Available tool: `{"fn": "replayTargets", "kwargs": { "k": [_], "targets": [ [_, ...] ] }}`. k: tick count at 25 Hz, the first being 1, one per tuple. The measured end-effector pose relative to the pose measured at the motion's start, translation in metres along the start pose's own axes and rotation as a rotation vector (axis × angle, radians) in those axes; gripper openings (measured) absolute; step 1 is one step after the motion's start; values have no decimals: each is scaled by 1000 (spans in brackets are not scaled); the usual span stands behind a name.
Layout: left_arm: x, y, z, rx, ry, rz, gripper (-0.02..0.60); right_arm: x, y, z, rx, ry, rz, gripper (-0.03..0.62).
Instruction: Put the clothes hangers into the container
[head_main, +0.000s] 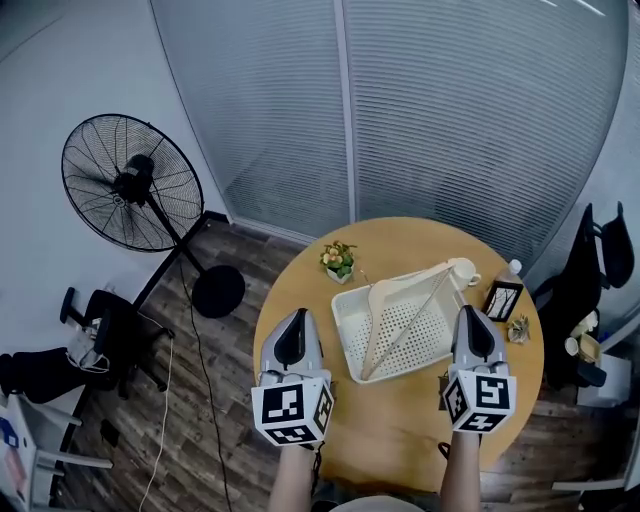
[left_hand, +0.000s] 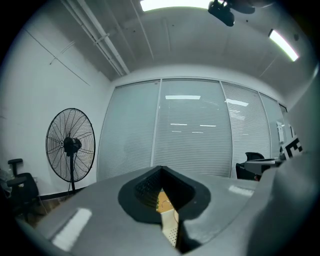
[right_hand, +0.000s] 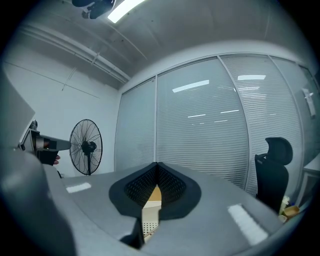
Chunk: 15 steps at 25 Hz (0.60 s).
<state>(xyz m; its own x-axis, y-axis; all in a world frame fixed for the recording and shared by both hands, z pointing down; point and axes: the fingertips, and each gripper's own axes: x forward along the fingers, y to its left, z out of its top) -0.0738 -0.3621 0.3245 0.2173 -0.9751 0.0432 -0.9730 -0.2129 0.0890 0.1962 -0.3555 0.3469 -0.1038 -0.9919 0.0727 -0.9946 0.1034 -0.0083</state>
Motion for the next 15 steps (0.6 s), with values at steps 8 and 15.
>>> {"fn": "replayTargets", "kwargs": {
  "k": [8,15],
  "targets": [
    [0,-5,3,1,-6,-12,0,-4,-1,2,-12,-1,-6,25],
    [-1,-2,3,-1,-8,-15,0,-4,3,2,-13,-2,-7,25]
  ]
}}
